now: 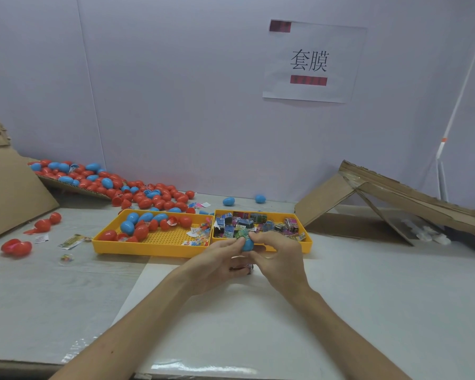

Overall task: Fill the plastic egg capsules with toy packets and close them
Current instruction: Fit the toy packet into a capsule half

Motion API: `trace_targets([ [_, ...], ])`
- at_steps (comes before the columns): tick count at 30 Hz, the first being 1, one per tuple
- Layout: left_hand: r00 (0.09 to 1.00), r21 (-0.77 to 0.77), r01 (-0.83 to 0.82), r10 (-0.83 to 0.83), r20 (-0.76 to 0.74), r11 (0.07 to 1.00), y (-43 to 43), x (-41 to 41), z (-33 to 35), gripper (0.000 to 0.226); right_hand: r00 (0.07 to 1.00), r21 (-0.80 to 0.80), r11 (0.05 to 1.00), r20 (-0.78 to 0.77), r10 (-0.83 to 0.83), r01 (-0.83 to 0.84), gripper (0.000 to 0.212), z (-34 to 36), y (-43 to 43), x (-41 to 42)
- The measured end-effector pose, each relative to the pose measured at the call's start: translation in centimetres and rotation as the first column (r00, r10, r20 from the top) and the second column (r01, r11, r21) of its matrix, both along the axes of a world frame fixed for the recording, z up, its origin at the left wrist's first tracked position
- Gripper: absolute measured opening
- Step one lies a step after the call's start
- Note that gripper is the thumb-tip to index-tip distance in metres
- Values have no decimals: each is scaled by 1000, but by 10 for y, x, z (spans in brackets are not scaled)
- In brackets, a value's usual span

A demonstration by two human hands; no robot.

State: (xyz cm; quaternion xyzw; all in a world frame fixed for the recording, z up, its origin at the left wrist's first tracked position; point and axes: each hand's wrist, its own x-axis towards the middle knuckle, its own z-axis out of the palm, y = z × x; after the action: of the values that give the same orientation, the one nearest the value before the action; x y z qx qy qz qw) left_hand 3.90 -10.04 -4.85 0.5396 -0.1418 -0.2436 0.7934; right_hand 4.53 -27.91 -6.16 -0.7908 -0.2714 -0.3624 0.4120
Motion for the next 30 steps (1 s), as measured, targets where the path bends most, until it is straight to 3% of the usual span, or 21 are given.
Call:
trace_targets([
  [8, 999, -4, 12, -12, 32, 1000, 0, -2, 3, 47, 997, 62, 996, -54, 64, -61, 41, 0, 2, 2],
  [15, 998, -43, 46, -44, 37, 998, 3, -6, 6, 28, 984, 142, 978, -67, 166, -156, 40, 1, 4, 3],
  [30, 997, 33, 52, -53, 51, 998, 0, -2, 4, 47, 997, 101, 993, -31, 71, -67, 20, 1, 1, 4],
])
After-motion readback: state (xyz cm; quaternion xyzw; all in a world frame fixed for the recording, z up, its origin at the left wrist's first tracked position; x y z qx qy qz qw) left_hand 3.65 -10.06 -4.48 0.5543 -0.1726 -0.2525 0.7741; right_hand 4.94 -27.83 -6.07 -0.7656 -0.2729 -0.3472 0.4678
